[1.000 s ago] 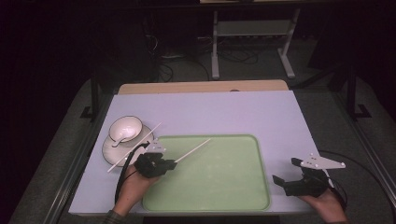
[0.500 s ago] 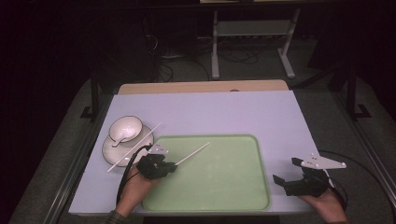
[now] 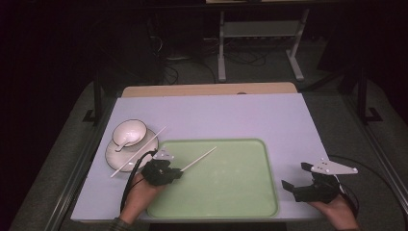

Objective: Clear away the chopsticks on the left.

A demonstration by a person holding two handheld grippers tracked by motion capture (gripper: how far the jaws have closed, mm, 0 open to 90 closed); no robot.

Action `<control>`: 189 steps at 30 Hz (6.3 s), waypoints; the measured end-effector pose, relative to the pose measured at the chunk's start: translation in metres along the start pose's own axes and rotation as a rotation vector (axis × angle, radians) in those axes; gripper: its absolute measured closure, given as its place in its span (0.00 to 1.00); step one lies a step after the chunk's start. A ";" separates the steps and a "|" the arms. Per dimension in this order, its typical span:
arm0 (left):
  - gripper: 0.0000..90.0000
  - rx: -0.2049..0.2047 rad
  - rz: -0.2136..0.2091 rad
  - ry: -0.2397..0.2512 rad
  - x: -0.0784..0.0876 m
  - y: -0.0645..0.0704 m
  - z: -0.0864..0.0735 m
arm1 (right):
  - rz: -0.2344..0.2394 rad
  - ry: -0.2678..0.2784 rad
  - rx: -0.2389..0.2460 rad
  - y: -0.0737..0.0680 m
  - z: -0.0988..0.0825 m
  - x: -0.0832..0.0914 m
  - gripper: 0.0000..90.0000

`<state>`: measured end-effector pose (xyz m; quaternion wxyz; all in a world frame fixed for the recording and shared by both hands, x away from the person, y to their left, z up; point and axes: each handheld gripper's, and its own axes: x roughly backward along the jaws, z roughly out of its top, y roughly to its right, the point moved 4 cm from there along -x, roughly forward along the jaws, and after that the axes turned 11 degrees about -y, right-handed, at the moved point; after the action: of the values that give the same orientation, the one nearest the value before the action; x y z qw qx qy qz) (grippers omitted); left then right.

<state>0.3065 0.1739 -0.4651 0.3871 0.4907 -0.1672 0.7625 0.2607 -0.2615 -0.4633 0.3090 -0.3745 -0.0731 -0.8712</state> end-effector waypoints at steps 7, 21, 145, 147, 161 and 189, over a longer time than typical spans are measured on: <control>0.88 -0.004 -0.009 0.004 0.001 0.001 -0.001 | -0.003 -0.004 0.002 -0.001 0.000 0.000 0.00; 1.00 -0.056 -0.048 0.094 0.014 -0.004 0.029 | 0.008 0.017 0.003 -0.003 0.006 -0.002 0.00; 1.00 0.007 -0.014 0.051 0.006 -0.028 0.015 | 0.001 0.032 -0.006 -0.004 0.001 0.005 0.00; 1.00 0.009 -0.016 0.048 0.006 -0.027 0.012 | 0.001 0.032 -0.005 -0.004 0.001 0.005 0.00; 1.00 0.040 0.016 0.025 0.002 -0.033 0.002 | -0.001 0.030 -0.004 -0.004 0.001 0.005 0.00; 1.00 0.109 0.073 0.024 0.014 -0.043 -0.015 | 0.000 0.032 0.000 -0.004 0.002 0.005 0.00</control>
<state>0.3262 0.2174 -0.4651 0.3337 0.4953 -0.1386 0.7900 0.2566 -0.2595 -0.4584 0.3103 -0.3603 -0.0681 -0.8771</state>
